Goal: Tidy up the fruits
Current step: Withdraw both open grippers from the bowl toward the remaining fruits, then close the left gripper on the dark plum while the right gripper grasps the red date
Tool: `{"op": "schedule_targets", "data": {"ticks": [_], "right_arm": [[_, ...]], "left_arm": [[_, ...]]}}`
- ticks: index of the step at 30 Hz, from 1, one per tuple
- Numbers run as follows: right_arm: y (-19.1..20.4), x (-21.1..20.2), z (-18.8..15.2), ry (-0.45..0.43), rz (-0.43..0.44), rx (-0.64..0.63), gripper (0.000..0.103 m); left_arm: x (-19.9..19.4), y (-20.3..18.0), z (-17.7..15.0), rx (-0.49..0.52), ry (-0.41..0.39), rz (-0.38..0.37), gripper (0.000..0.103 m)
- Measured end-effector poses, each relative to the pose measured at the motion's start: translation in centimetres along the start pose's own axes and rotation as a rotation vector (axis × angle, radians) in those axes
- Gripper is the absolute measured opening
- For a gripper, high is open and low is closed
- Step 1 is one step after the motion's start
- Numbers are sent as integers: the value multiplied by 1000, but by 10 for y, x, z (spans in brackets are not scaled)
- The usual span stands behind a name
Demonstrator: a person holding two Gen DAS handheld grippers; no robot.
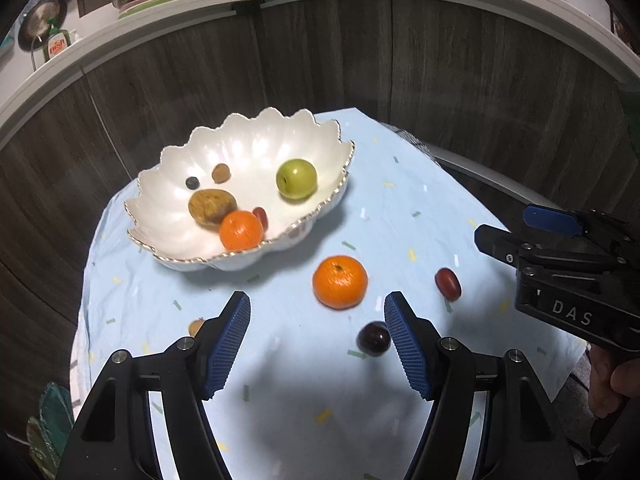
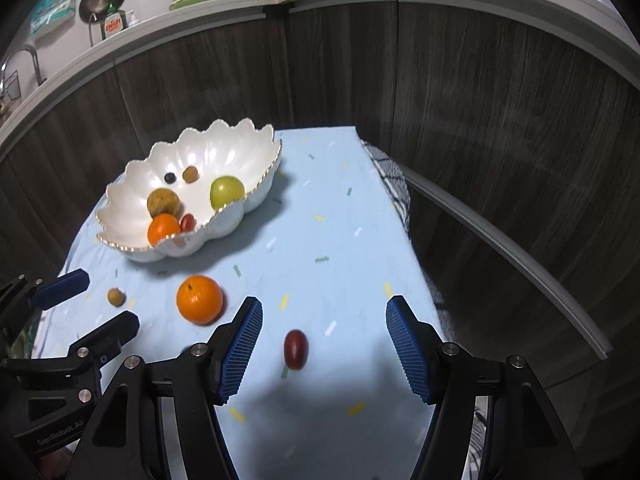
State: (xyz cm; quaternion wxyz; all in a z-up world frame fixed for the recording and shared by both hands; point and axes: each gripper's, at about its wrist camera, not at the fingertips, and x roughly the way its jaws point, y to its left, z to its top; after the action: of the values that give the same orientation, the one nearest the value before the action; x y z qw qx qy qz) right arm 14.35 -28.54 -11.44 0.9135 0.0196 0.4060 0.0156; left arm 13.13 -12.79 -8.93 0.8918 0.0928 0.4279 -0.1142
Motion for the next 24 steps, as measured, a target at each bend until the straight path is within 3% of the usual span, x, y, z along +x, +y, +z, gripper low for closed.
{"op": "schedule_targets", "data": {"ticks": [24], "right_arm": [[2, 36, -27, 59, 52, -50, 62]], "left_arm": [[35, -20, -26, 11, 40, -76, 67]]}}
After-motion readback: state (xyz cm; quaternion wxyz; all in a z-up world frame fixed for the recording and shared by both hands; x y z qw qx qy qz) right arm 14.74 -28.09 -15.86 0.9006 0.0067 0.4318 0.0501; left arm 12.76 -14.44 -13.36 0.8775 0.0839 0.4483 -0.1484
